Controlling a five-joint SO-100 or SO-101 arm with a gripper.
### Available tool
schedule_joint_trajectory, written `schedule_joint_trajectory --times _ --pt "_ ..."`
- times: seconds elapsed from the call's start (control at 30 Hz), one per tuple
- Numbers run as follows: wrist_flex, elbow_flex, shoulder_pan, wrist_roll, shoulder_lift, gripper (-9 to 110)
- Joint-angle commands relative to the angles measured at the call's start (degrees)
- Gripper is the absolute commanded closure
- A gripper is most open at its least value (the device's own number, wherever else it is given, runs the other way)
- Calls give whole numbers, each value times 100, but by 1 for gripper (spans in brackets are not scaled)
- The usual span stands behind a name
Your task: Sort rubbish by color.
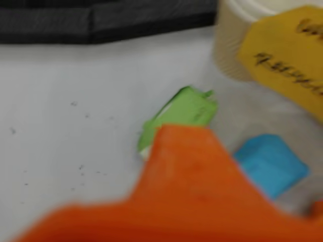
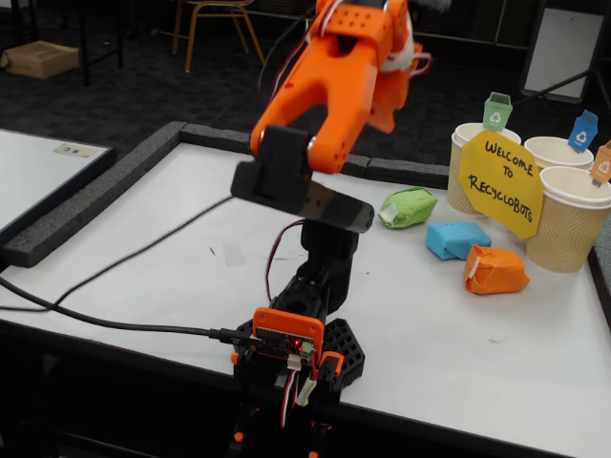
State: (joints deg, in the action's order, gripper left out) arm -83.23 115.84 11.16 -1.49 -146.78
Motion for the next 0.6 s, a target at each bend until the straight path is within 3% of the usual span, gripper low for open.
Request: schedule_joint_trajectory --times 0.0,0.57 --pt "-308 -1081 554 -26 88 93" --pt "-1749 -2760 1090 -26 308 92"
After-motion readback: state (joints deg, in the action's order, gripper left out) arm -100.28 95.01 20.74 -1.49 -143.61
